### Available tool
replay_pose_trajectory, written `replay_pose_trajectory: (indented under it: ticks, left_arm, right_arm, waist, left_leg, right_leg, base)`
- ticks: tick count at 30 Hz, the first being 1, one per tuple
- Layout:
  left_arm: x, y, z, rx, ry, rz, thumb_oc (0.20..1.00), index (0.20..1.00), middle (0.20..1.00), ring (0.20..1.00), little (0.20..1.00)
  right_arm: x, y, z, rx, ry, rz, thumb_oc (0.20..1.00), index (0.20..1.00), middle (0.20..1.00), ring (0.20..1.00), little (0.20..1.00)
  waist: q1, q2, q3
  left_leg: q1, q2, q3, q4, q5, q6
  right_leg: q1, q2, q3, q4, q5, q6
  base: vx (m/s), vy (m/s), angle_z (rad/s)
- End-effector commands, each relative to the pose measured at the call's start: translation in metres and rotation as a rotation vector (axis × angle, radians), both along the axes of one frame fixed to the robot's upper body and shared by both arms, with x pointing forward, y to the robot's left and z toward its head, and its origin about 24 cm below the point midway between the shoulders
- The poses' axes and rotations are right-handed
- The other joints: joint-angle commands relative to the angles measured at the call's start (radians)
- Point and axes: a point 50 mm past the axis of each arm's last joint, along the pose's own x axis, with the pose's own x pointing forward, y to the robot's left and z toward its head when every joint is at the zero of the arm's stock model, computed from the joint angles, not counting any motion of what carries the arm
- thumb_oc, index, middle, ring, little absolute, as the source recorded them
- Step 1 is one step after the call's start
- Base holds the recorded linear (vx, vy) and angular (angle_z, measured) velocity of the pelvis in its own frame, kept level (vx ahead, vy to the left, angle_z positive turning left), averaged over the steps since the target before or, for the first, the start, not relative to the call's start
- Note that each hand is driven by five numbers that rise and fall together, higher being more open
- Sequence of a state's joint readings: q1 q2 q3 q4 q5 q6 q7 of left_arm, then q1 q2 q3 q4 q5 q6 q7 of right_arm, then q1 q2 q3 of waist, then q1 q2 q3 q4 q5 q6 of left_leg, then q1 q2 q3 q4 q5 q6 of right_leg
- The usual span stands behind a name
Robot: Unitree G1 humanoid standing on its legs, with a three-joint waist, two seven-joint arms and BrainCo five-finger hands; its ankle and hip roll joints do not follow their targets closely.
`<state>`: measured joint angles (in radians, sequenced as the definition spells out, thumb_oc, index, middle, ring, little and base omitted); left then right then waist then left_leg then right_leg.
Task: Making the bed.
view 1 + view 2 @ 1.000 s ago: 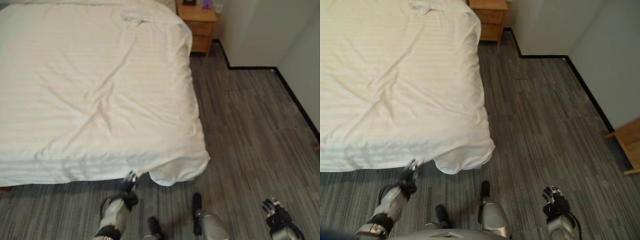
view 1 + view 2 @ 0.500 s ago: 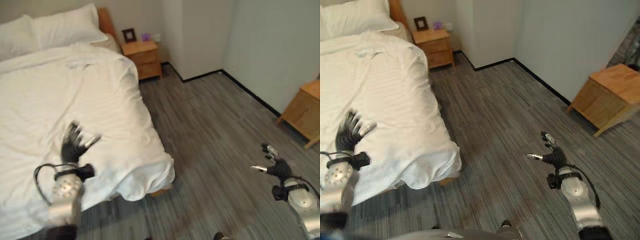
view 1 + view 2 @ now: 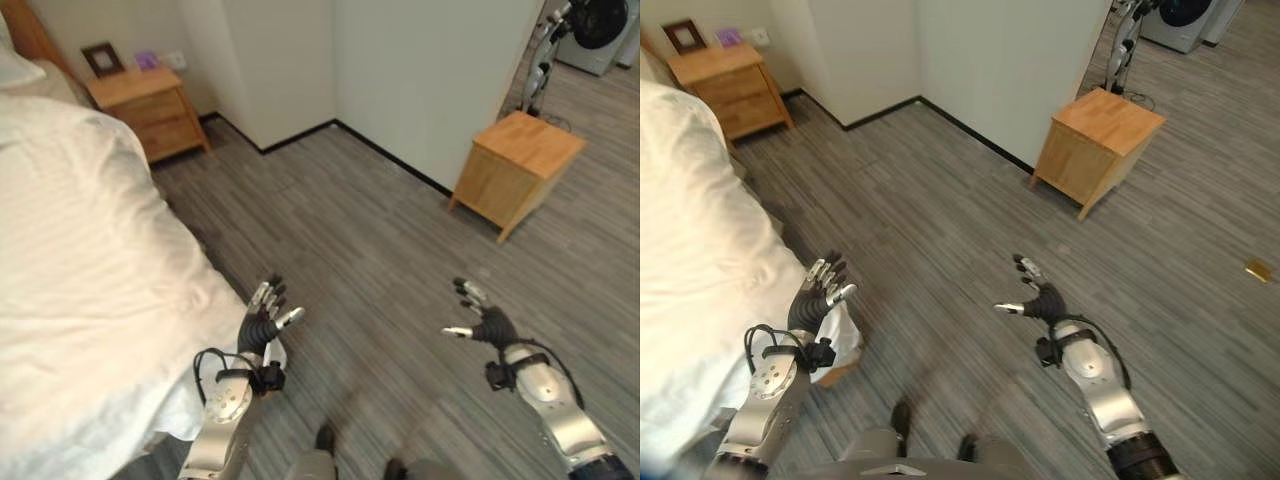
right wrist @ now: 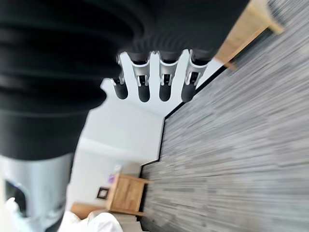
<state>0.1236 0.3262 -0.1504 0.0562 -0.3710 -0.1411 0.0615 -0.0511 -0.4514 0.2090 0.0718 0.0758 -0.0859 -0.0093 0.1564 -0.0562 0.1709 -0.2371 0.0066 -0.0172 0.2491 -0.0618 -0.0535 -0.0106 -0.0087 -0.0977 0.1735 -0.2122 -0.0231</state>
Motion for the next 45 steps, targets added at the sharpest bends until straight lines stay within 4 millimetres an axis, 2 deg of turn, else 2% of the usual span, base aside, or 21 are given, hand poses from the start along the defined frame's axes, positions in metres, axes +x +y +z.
replay_pose_trajectory:
  ticks: [1,3,4,6,8,11,15,19,21,22,23,25,29,30,32,37,38,40,41,43,45]
  left_arm:
    - [0.012,-0.008,0.033,0.014,-0.169,-0.062,1.0,1.0,1.0,1.0,1.0]
    - [0.015,-0.012,0.03,0.026,-0.151,-0.081,1.0,1.0,1.0,1.0,1.0]
    - [0.015,-0.012,0.031,0.026,-0.152,-0.081,1.0,1.0,1.0,1.0,1.0]
    - [0.019,-0.016,0.029,0.02,-0.138,-0.101,1.0,1.0,1.0,1.0,1.0]
    - [0.023,-0.021,0.03,0.028,-0.138,-0.12,1.0,1.0,1.0,1.0,1.0]
    - [0.027,-0.023,0.033,0.024,-0.145,-0.126,1.0,1.0,1.0,1.0,1.0]
    - [0.027,-0.016,0.027,0.048,-0.127,-0.086,1.0,1.0,1.0,1.0,1.0]
    - [0.027,-0.014,0.021,0.076,-0.108,-0.056,1.0,1.0,1.0,1.0,1.0]
    - [0.029,-0.016,0.023,0.077,-0.12,-0.048,1.0,1.0,1.0,1.0,1.0]
    - [0.03,-0.016,0.023,0.078,-0.121,-0.048,1.0,1.0,1.0,1.0,1.0]
    - [0.033,-0.019,0.033,0.078,-0.165,-0.057,1.0,1.0,1.0,1.0,1.0]
    - [0.036,-0.019,0.041,0.09,-0.201,-0.053,1.0,1.0,1.0,1.0,1.0]
    - [0.033,-0.013,0.041,0.084,-0.201,-0.018,1.0,1.0,1.0,1.0,1.0]
    - [0.024,-0.003,0.03,0.094,-0.155,0.012,1.0,1.0,1.0,1.0,1.0]
    - [0.017,0.003,0.021,0.092,-0.113,0.041,1.0,1.0,1.0,1.0,1.0]
    - [0.002,0.02,0.015,0.131,-0.073,0.102,1.0,1.0,1.0,1.0,1.0]
    - [0.001,0.029,0.021,0.183,-0.09,0.121,1.0,1.0,1.0,1.0,1.0]
    - [0.002,0.03,0.021,0.186,-0.09,0.121,1.0,1.0,1.0,1.0,1.0]
    - [0.005,0.037,0.03,0.243,-0.123,0.138,1.0,1.0,1.0,1.0,1.0]
    - [0.01,0.041,0.041,0.302,-0.174,0.149,1.0,1.0,1.0,1.0,1.0]
    - [0.017,0.044,0.054,0.342,-0.234,0.175,1.0,1.0,1.0,1.0,1.0]
  right_arm:
    - [0.002,-0.003,0.03,-0.052,-0.16,0.01,1.0,1.0,1.0,1.0,1.0]
    - [0.001,0.0,0.025,-0.045,-0.149,0.004,1.0,1.0,1.0,1.0,1.0]
    - [0.001,0.0,0.025,-0.045,-0.15,0.004,1.0,1.0,1.0,1.0,1.0]
    - [0.003,0.006,0.025,-0.05,-0.15,0.014,1.0,1.0,1.0,1.0,1.0]
    - [0.001,0.008,0.022,-0.031,-0.139,0.005,1.0,1.0,1.0,1.0,1.0]
    - [-0.004,0.007,0.017,0.02,-0.121,-0.014,1.0,1.0,1.0,1.0,1.0]
    - [-0.011,0.003,0.007,0.036,-0.081,-0.044,1.0,1.0,1.0,1.0,1.0]
    - [-0.012,0.007,0.003,-0.029,-0.06,0.001,1.0,1.0,1.0,1.0,1.0]
    - [-0.008,0.011,0.011,-0.065,-0.098,0.033,1.0,1.0,1.0,1.0,1.0]
    - [-0.008,0.011,0.011,-0.065,-0.099,0.033,1.0,1.0,1.0,1.0,1.0]
    - [0.0,0.017,0.028,-0.091,-0.179,0.052,1.0,1.0,1.0,1.0,1.0]
    - [0.006,0.018,0.042,-0.124,-0.25,0.042,1.0,1.0,1.0,1.0,1.0]
    - [0.012,0.017,0.049,-0.131,-0.286,0.008,1.0,1.0,1.0,1.0,1.0]
    - [0.014,0.017,0.05,-0.147,-0.294,-0.002,1.0,1.0,1.0,1.0,1.0]
    - [0.015,0.012,0.054,-0.162,-0.311,-0.025,1.0,1.0,1.0,1.0,1.0]
    - [0.013,0.008,0.053,-0.155,-0.298,-0.035,1.0,1.0,1.0,1.0,1.0]
    - [0.009,0.006,0.044,-0.151,-0.265,-0.046,1.0,1.0,1.0,1.0,1.0]
    - [0.009,0.006,0.044,-0.149,-0.266,-0.047,1.0,1.0,1.0,1.0,1.0]
    - [0.008,0.003,0.04,-0.194,-0.255,-0.058,1.0,1.0,1.0,1.0,1.0]
    - [0.006,-0.001,0.041,-0.215,-0.268,-0.079,1.0,1.0,1.0,1.0,1.0]
    - [0.004,-0.006,0.041,-0.23,-0.28,-0.11,1.0,1.0,1.0,1.0,1.0]
  waist:
    - [0.014,0.007,-0.018]
    - [0.002,-0.02,-0.016]
    - [0.004,-0.018,-0.017]
    - [-0.032,0.004,0.0]
    - [-0.086,0.043,0.011]
    - [-0.14,0.052,0.02]
    - [-0.183,0.037,0.011]
    - [-0.174,0.032,-0.023]
    - [-0.143,0.033,0.007]
    - [-0.148,0.03,0.005]
    - [-0.109,0.003,0.045]
    - [-0.083,-0.001,0.063]
    - [-0.059,-0.009,0.051]
    - [-0.043,0.014,0.023]
    - [-0.035,0.024,0.01]
    - [-0.008,0.01,-0.034]
    - [0.003,-0.037,-0.045]
    - [0.006,-0.043,-0.044]
    - [0.002,-0.065,-0.037]
    - [-0.017,-0.061,-0.03]
    - [-0.05,-0.03,-0.012]
  left_leg:
    - [0.046,-0.076,-0.005,-0.314,0.177,0.063]
    - [0.103,-0.082,0.009,-0.323,0.14,0.089]
    - [0.1,-0.079,0.01,-0.324,0.143,0.089]
    - [0.167,-0.063,0.012,-0.336,0.114,0.107]
    - [0.236,-0.032,0.005,-0.336,0.067,0.115]
    - [0.317,-0.015,-0.018,-0.336,-0.007,0.095]
    - [0.39,-0.004,-0.06,-0.336,-0.084,0.061]
    - [0.457,0.044,-0.094,-0.303,-0.122,0.037]
    - [0.311,0.026,-0.075,0.044,-0.031,0.003]
    - [0.298,0.021,-0.079,0.054,-0.03,0.003]
    - [0.13,0.008,-0.034,0.318,0.029,0.008]
    - [0.039,0.06,0.066,0.347,0.003,0.016]
    - [-0.008,0.086,0.183,0.112,-0.027,0.033]
    - [-0.004,0.087,0.245,-0.139,0.088,0.016]
    - [-0.026,0.115,0.327,-0.306,0.126,-0.002]
    - [-0.009,0.117,0.346,-0.333,0.186,0.013]
    - [0.052,0.064,0.347,-0.328,0.158,0.051]
    - [0.054,0.058,0.351,-0.328,0.155,0.055]
    - [0.104,0.015,0.346,-0.329,0.109,0.095]
    - [0.162,-0.012,0.321,-0.336,0.056,0.126]
    - [0.198,0.003,0.291,-0.336,0.042,0.135]
  right_leg:
    - [0.234,-0.002,-0.001,-0.191,0.031,0.082]
    - [0.173,-0.015,-0.002,-0.001,0.075,0.159]
    - [0.168,-0.012,0.001,0.0,0.078,0.159]
    - [0.026,-0.063,-0.034,0.283,0.222,0.251]
    - [-0.101,-0.132,-0.1,0.452,0.267,0.242]
    - [-0.184,-0.127,-0.16,0.204,0.199,0.176]
    - [-0.216,-0.062,-0.049,-0.203,0.273,0.179]
    - [-0.166,-0.046,-0.03,-0.25,0.302,0.156]
    - [-0.091,-0.046,-0.042,-0.249,0.287,0.117]
    - [-0.097,-0.051,-0.045,-0.25,0.29,0.117]
    - [-0.037,-0.072,-0.08,-0.261,0.255,0.081]
    - [0.016,-0.079,-0.127,-0.261,0.201,0.079]
    - [0.071,-0.114,-0.188,-0.261,0.151,0.099]
    - [0.118,-0.101,-0.228,-0.261,0.114,0.113]
    - [0.175,-0.1,-0.265,-0.261,0.063,0.123]
    - [0.287,-0.122,-0.311,-0.258,0.073,0.164]
    - [0.276,-0.198,-0.3,-0.112,0.158,0.208]
    - [0.274,-0.206,-0.297,-0.105,0.156,0.214]
    - [0.239,-0.276,-0.282,0.058,0.299,0.251]
    - [0.165,-0.3,-0.241,0.208,0.387,0.251]
    - [0.043,-0.254,-0.193,0.282,0.332,0.21]
  base:
    - [0.42,0.02,-0.79]
    - [0.3,0.029,-0.02]
    - [0.24,0.043,-0.23]
    - [0.31,0.102,-0.62]
    - [0.5,0.106,-0.4]
    - [0.51,-0.09,0.09]
    - [0.51,-0.163,0.35]
    - [0.59,-0.169,0.93]
    - [0.23,-0.092,0.77]
    - [0.19,-0.184,0.53]
    - [0.08,-0.121,0.48]
    - [0.31,-0.155,0.44]
    - [0.39,0.063,0.87]
    - [0.52,0.188,1.07]
    - [0.54,0.171,0.23]
    - [0.62,0.23,0.62]
    - [0.54,0.241,0.28]
    - [0.44,0.224,0.12]
    - [0.48,0.286,0.22]
    - [0.49,0.268,0.4]
    - [0.4,0.117,0.48]
